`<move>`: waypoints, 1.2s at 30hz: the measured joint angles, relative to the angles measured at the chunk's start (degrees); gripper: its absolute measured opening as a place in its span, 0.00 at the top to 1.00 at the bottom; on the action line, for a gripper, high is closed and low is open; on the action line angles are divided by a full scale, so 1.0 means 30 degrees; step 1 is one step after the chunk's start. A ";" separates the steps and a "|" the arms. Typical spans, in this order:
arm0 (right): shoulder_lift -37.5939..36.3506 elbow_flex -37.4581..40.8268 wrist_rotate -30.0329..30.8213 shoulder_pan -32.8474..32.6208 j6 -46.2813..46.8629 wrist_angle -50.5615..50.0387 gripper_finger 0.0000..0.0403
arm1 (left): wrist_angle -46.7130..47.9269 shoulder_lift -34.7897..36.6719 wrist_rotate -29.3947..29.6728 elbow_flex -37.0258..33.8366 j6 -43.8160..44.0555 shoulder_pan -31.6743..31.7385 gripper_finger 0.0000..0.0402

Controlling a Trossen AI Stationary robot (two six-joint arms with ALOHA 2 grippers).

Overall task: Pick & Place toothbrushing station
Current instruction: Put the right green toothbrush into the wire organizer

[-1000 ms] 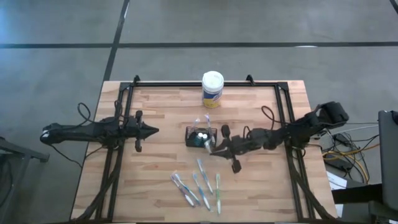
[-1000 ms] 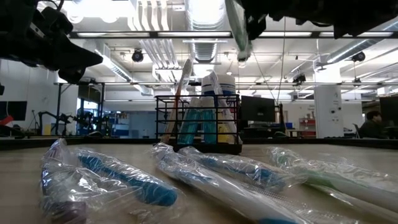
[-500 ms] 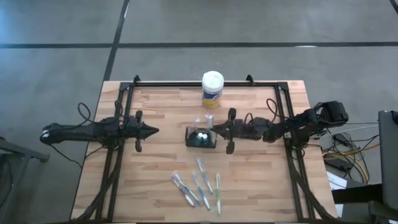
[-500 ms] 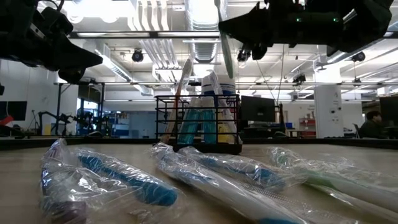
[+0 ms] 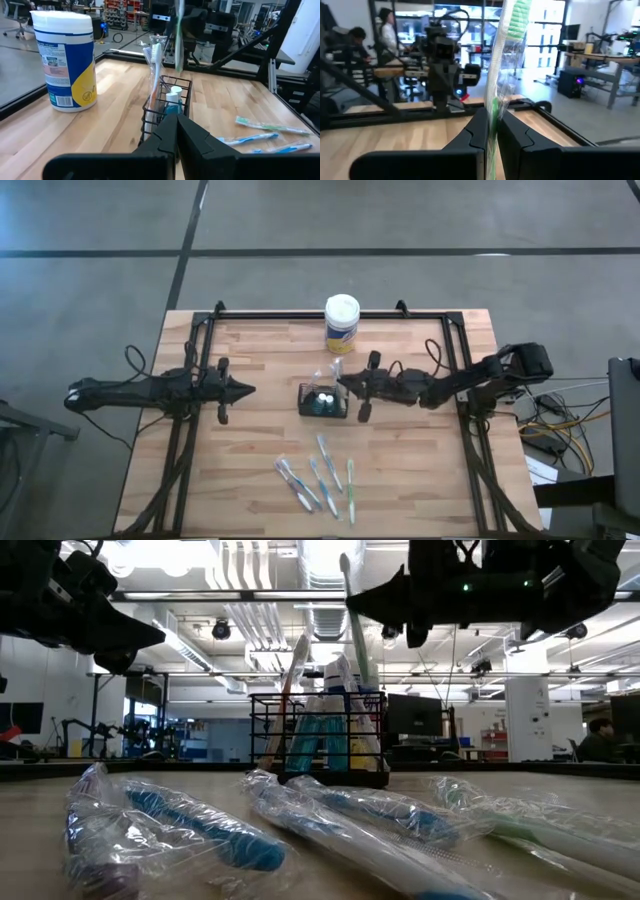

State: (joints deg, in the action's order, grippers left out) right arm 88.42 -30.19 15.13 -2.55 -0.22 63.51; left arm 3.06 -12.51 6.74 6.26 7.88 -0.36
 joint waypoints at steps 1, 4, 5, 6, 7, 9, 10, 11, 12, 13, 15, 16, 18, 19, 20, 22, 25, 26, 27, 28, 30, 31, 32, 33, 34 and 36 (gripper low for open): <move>0.0287 -0.0008 0.0044 0.0000 0.0006 0.0201 0.96 | 0.0005 -0.0002 0.0000 0.0000 0.0015 0.0000 0.97; 0.1269 -0.0059 0.0044 -0.0025 0.0027 0.1172 0.96 | 0.0012 -0.0017 -0.0026 0.0000 0.0044 0.0000 0.97; 0.1545 -0.0066 0.0044 -0.0025 0.0017 0.1593 0.96 | 0.0012 -0.0017 -0.0051 0.0000 0.0044 0.0000 0.97; 0.1845 -0.0066 0.0045 -0.0066 0.0013 0.2128 0.96 | 0.0005 -0.0024 -0.0055 0.0000 0.0040 0.0000 0.97; 0.2109 -0.0073 0.0051 -0.0066 0.0013 0.2606 0.96 | 0.0005 -0.0017 -0.0051 0.0000 0.0036 0.0000 0.97; 0.2518 -0.0066 0.0037 -0.0102 0.0006 0.3083 0.96 | 0.0014 -0.0022 -0.0051 0.0000 0.0036 0.0000 0.97; 0.2652 -0.0066 0.0037 -0.0108 0.0006 0.3115 0.96 | 0.0012 -0.0022 -0.0051 0.0000 0.0036 0.0000 0.97; 0.2753 -0.0052 0.0037 -0.0109 0.0010 0.3103 0.96 | 0.0012 -0.0021 -0.0058 0.0000 0.0036 0.0000 0.97; 0.2837 -0.0011 0.0037 -0.0109 0.0024 0.3099 0.96 | 0.0012 -0.0024 -0.0061 0.0000 0.0036 0.0000 0.97; 0.2957 0.0019 0.0042 -0.0145 0.0035 0.3113 0.96 | 0.0021 -0.0024 -0.0058 0.0000 0.0036 0.0000 0.97; 0.3167 0.0038 0.0115 -0.0274 0.0019 0.3071 0.96 | 0.0100 -0.0024 -0.0073 0.0000 0.0036 0.0000 0.97; 0.3286 0.0051 0.0240 -0.0357 -0.0008 0.3085 0.96 | 0.0218 -0.0024 -0.0073 0.0000 0.0036 0.0000 0.97; 0.3369 0.0105 0.0635 -0.0587 -0.0158 0.3043 0.96 | 0.0421 -0.0024 -0.0093 0.0000 0.0029 0.0000 0.97; 0.3423 0.0152 0.0916 -0.0722 -0.0310 0.3058 0.96 | 0.0491 -0.0024 -0.0091 0.0000 0.0030 0.0000 0.97; 0.3486 0.0186 0.1202 -0.0849 -0.0447 0.3099 0.96 | 0.0533 -0.0024 -0.0095 0.0000 0.0029 0.0000 0.97; 0.3608 0.0298 0.1963 -0.1109 -0.0545 0.3055 0.96 | 0.0677 -0.0024 -0.0103 0.0000 0.0029 0.0000 0.97; 0.3846 0.0357 0.2489 -0.1468 -0.0482 0.3117 0.96 | 0.0697 -0.0024 -0.0131 0.0000 0.0029 0.0000 0.97; 0.4020 0.0353 0.2570 -0.1547 -0.0368 0.3133 0.96 | 0.0699 -0.0024 -0.0131 0.0000 0.0029 0.0000 0.97; 0.4224 0.0339 0.2727 -0.1599 -0.0232 0.3094 0.96 | 0.0704 -0.0024 -0.0131 0.0000 0.0029 0.0000 0.97; 0.4458 0.0303 0.2939 -0.1651 -0.0067 0.3042 0.96 | 0.0704 -0.0024 -0.0131 0.0000 0.0029 0.0000 0.97; 0.4865 0.0163 0.3025 -0.1668 0.0174 0.3075 0.96 | 0.0701 -0.0024 -0.0131 0.0000 0.0029 0.0000 0.97; 0.5078 0.0097 0.3038 -0.1668 0.0368 0.3108 0.96 | 0.0704 -0.0024 -0.0138 0.0000 0.0029 0.0000 0.97; 0.5301 -0.0016 0.3039 -0.1668 0.0532 0.3166 0.96 | 0.0704 -0.0024 -0.0146 0.0000 0.0029 0.0000 0.97; 0.5513 -0.0115 0.3051 -0.1668 0.0606 0.3161 0.96 | 0.0704 -0.0024 -0.0146 0.0000 0.0029 0.0000 0.97; 0.5706 -0.0174 0.3065 -0.1668 0.0639 0.3158 0.96 | 0.0704 -0.0024 -0.0148 0.0000 0.0027 0.0000 0.97; 0.6040 -0.0362 0.3120 -0.1698 0.0654 0.3265 0.96 | 0.0713 -0.0024 -0.0163 0.0000 0.0028 0.0000 0.97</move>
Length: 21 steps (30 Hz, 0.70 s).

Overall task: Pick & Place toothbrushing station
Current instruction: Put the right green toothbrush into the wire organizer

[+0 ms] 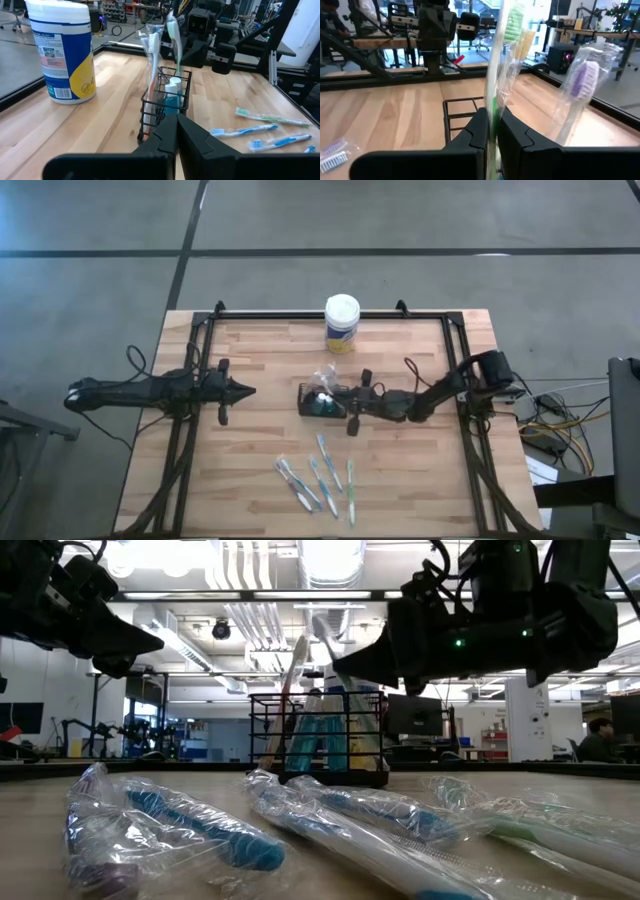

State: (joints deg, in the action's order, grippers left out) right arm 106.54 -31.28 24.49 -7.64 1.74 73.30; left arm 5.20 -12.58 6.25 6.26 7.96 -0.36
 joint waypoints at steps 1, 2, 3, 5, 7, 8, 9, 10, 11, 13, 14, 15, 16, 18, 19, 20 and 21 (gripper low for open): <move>0.0102 -0.0030 0.0120 -0.0023 0.0050 0.0121 0.96 | 0.0006 0.0000 -0.0004 0.0000 0.0002 0.0000 0.97; 0.0148 -0.0032 0.0373 -0.0102 0.0154 0.0159 0.96 | 0.0006 0.0000 -0.0004 0.0000 0.0001 0.0000 0.97; 0.0199 -0.0032 0.0583 -0.0169 0.0182 0.0218 0.96 | 0.0015 0.0000 -0.0011 0.0000 -0.0006 0.0000 0.97; 0.0286 -0.0024 0.1297 -0.0454 0.0092 0.0298 0.96 | 0.0071 0.0000 -0.0049 0.0000 -0.0005 0.0000 0.97; 0.0300 -0.0003 0.2004 -0.0800 -0.0213 0.0654 0.96 | 0.0071 0.0000 -0.0129 0.0000 -0.0012 0.0000 0.97; 0.0300 -0.0003 0.2192 -0.0952 -0.0357 0.0992 0.96 | 0.0095 0.0000 -0.0178 0.0000 -0.0013 0.0000 0.97; 0.0300 -0.0003 0.2344 -0.1077 -0.0429 0.1299 0.96 | 0.0168 0.0000 -0.0194 0.0000 -0.0013 0.0000 0.97; 0.0300 -0.0003 0.2393 -0.1168 -0.0491 0.1443 0.96 | 0.0248 0.0000 -0.0194 0.0000 -0.0013 0.0000 0.97; 0.0300 -0.0003 0.2456 -0.1271 -0.0493 0.1492 0.96 | 0.0308 0.0000 -0.0194 0.0000 -0.0015 0.0000 0.97; 0.0327 -0.0003 0.3068 -0.1528 -0.0390 0.1484 0.96 | 0.0349 0.0000 -0.0219 0.0000 -0.0013 0.0000 0.97; 0.0399 -0.0003 0.3548 -0.1661 -0.0357 0.1488 0.96 | 0.0349 0.0000 -0.0264 0.0000 -0.0013 0.0000 0.97; 0.0451 -0.0003 0.4025 -0.1774 -0.0357 0.1416 0.96 | 0.0355 0.0000 -0.0366 0.0000 -0.0013 0.0000 0.97; 0.0540 -0.0003 0.4463 -0.1906 -0.0365 0.1345 0.96 | 0.0355 0.0000 -0.0398 0.0000 -0.0013 0.0000 0.97; 0.0753 -0.0003 0.5384 -0.2148 -0.0353 0.1452 0.96 | 0.0355 0.0000 -0.0418 0.0000 -0.0006 0.0000 0.97; 0.0854 -0.0003 0.5948 -0.2260 -0.0256 0.1490 0.96 | 0.0355 0.0000 -0.0419 0.0000 0.0012 0.0000 0.97; 0.1038 -0.0003 0.6427 -0.2349 -0.0123 0.1642 0.96 | 0.0355 0.0000 -0.0419 0.0000 0.0031 0.0000 0.97; 0.1291 -0.0011 0.6735 -0.2383 0.0050 0.1987 0.96 | 0.0355 0.0000 -0.0419 0.0000 0.0031 0.0000 0.97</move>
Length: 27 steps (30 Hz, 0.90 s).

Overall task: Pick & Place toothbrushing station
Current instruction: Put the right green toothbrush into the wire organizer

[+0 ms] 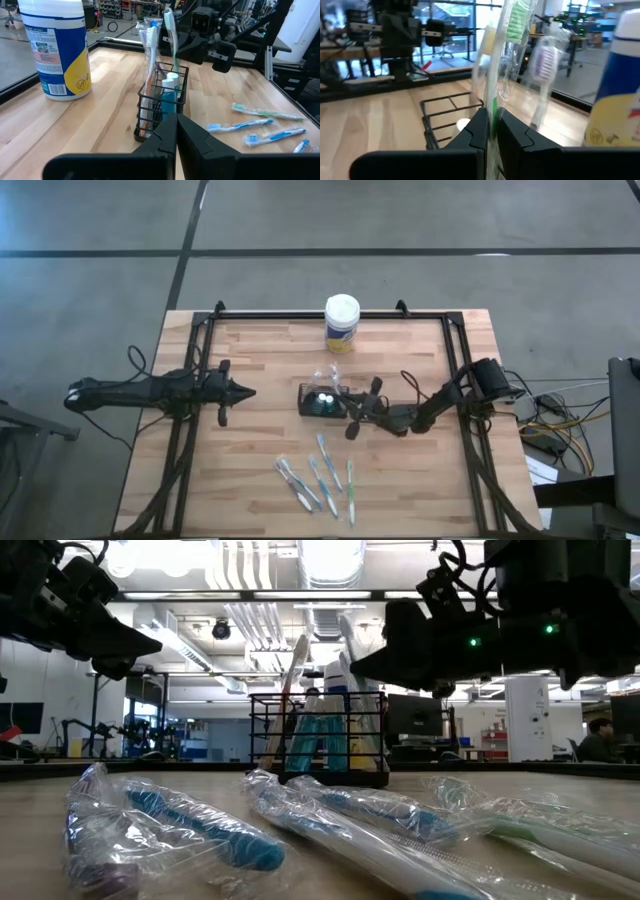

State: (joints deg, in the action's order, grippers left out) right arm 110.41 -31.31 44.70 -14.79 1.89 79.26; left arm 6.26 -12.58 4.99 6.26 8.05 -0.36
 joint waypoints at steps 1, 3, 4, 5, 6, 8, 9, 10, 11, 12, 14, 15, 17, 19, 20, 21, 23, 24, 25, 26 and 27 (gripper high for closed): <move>0.0276 -0.0007 0.0112 0.0000 0.0232 0.0361 0.96 | 0.0000 0.0000 -0.0003 0.0000 0.0000 0.0000 0.97; 0.0957 -0.0024 0.0175 0.0007 0.0833 0.1162 0.96 | 0.0000 0.0000 -0.0008 0.0000 0.0007 0.0000 0.97; 0.1381 -0.0064 0.0224 0.0008 0.1084 0.1599 0.96 | 0.0000 0.0000 -0.0008 0.0000 0.0007 0.0000 0.97; 0.1789 -0.0115 0.0364 0.0003 0.1166 0.2206 0.96 | 0.0000 0.0000 -0.0015 0.0000 0.0007 0.0000 0.97; 0.2191 -0.0171 0.0592 -0.0012 0.1161 0.2816 0.96 | 0.0007 0.0000 -0.0009 0.0000 0.0015 0.0000 0.97; 0.2964 -0.0366 0.0714 -0.0025 0.1181 0.3672 0.96 | 0.0004 0.0004 -0.0019 0.0000 0.0017 -0.0002 0.97; 0.3112 -0.0466 0.0754 -0.0021 0.1341 0.3665 0.96 | 0.0022 0.0007 -0.0018 0.0000 0.0033 0.0000 0.97; 0.3126 -0.0549 0.0849 -0.0021 0.1392 0.3643 0.96 | 0.0015 0.0007 -0.0020 0.0000 0.0066 0.0000 0.97; 0.3140 -0.0601 0.0870 -0.0026 0.1395 0.3535 0.96 | 0.0022 0.0007 -0.0029 0.0000 0.0097 -0.0005 0.97; 0.3147 -0.0680 0.0892 -0.0074 0.1362 0.3434 0.96 | 0.0036 0.0006 -0.0029 0.0000 0.0112 0.0000 0.97; 0.3031 -0.0734 0.0891 -0.0179 0.0870 0.3444 0.96 | 0.0064 0.0000 -0.0029 0.0000 0.0124 0.0000 0.97; 0.2956 -0.0727 0.0877 -0.0240 0.0579 0.3393 0.96 | 0.0073 0.0000 -0.0024 0.0000 0.0124 -0.0001 0.97; 0.2829 -0.0696 0.0849 -0.0287 0.0295 0.3295 0.96 | 0.0073 0.0000 -0.0029 0.0000 0.0124 -0.0007 0.97; 0.2725 -0.0677 0.0734 -0.0305 0.0262 0.3043 0.94 | 0.0073 0.0000 -0.0022 0.0000 0.0124 -0.0002 0.97; 0.2722 -0.0670 0.0666 -0.0318 0.0330 0.2904 0.93 | 0.0073 0.0000 -0.0024 0.0000 0.0124 -0.0002 0.97; 0.2689 -0.0670 0.0645 -0.0320 0.0500 0.2699 0.92 | 0.0080 0.0000 -0.0028 0.0000 0.0117 -0.0001 0.97; 0.2674 -0.0667 0.0582 -0.0332 0.1216 0.2400 0.88 | 0.0080 0.0000 -0.0029 0.0000 0.0124 -0.0001 0.97; 0.2650 -0.0670 0.0489 -0.0334 0.1654 0.2044 0.86 | 0.0080 0.0000 -0.0025 0.0000 0.0124 -0.0007 0.97; 0.2641 -0.0670 0.0352 -0.0327 0.1983 0.1788 0.83 | 0.0080 0.0000 -0.0023 0.0000 0.0153 -0.0001 0.97; 0.2608 -0.0670 0.0216 -0.0306 0.2238 0.1720 0.80 | 0.0080 0.0000 -0.0027 0.0000 0.0239 0.0000 0.97; 0.2608 -0.0683 0.0193 -0.0323 0.2386 0.1739 0.77 | 0.0068 0.0000 -0.0022 0.0000 0.0346 -0.0007 0.97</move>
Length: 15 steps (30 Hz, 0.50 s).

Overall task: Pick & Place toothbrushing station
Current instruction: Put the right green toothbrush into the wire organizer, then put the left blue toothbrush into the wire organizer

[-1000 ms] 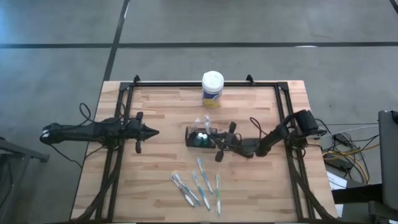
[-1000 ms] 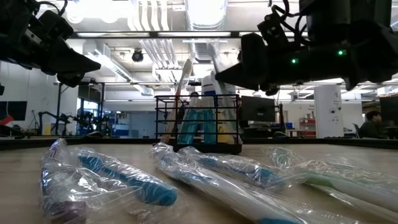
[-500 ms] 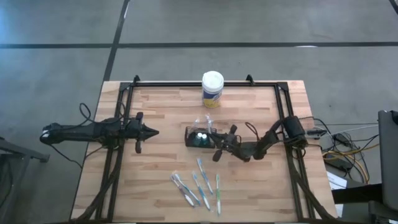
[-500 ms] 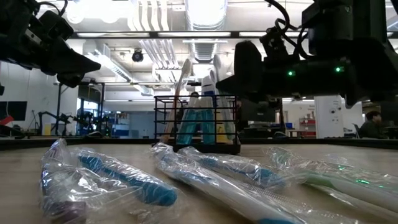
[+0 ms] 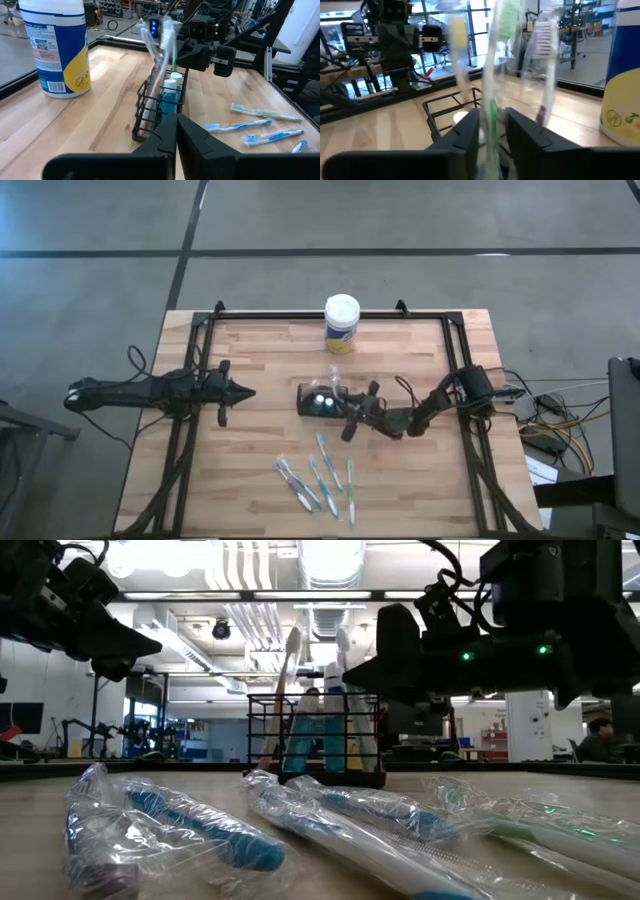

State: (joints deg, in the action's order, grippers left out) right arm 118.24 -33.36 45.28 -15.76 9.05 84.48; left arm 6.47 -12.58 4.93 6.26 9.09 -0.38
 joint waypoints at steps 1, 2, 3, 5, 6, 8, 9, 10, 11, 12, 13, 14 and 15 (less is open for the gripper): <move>-0.0037 -0.0018 -0.0027 -0.0045 0.0041 -0.0027 0.74 | -0.0003 0.0000 0.0000 0.0000 0.0021 0.0007 0.97; -0.0158 -0.0016 -0.0039 -0.0072 0.0041 -0.0069 0.70 | -0.0003 0.0000 0.0000 0.0000 0.0033 0.0006 0.97; -0.0317 -0.0022 -0.0076 -0.0077 0.0008 -0.0245 0.67 | 0.0002 0.0000 0.0000 0.0000 0.0033 0.0002 0.97; -0.0637 0.0005 -0.0252 -0.0070 -0.0157 -0.0438 0.61 | -0.0003 0.0000 0.0000 0.0000 0.0053 0.0002 0.97; -0.0885 0.0052 -0.0277 -0.0077 -0.0317 -0.0680 0.58 | -0.0003 0.0000 -0.0007 0.0000 0.0092 0.0000 0.97; -0.1522 0.0101 -0.0260 -0.0152 -0.0444 -0.1621 0.54 | -0.0022 0.0000 -0.0006 0.0000 0.0163 0.0000 0.97; -0.2021 0.0111 -0.0252 -0.0172 -0.0453 -0.2359 0.52 | -0.0025 0.0000 -0.0007 0.0000 0.0183 0.0000 0.97; -0.2617 0.0127 -0.0245 -0.0190 -0.0450 -0.3140 0.51 | -0.0055 0.0000 0.0000 0.0000 0.0197 0.0000 0.97; -0.3277 0.0126 -0.0209 -0.0251 -0.0455 -0.3931 0.50 | -0.0097 0.0003 0.0000 0.0000 0.0197 0.0007 0.97; -0.3970 0.0122 -0.0154 -0.0302 -0.0480 -0.4739 0.49 | -0.0115 0.0007 -0.0004 0.0000 0.0200 0.0002 0.97; -0.4644 0.0122 -0.0122 -0.0371 -0.0603 -0.5565 0.49 | -0.0168 0.0007 0.0000 0.0000 0.0200 0.0000 0.97; -0.5316 0.0122 -0.0110 -0.0428 -0.0857 -0.6332 0.49 | -0.0242 0.0007 -0.0005 0.0000 0.0195 0.0000 0.97; -0.6045 0.0122 -0.0116 -0.0514 -0.1175 -0.6889 0.48 | -0.0373 0.0007 0.0000 0.0000 0.0205 0.0000 0.97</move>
State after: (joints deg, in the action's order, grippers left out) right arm 100.10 -32.99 44.93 -17.30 5.52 63.81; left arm 5.35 -12.56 4.93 6.26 9.71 -0.38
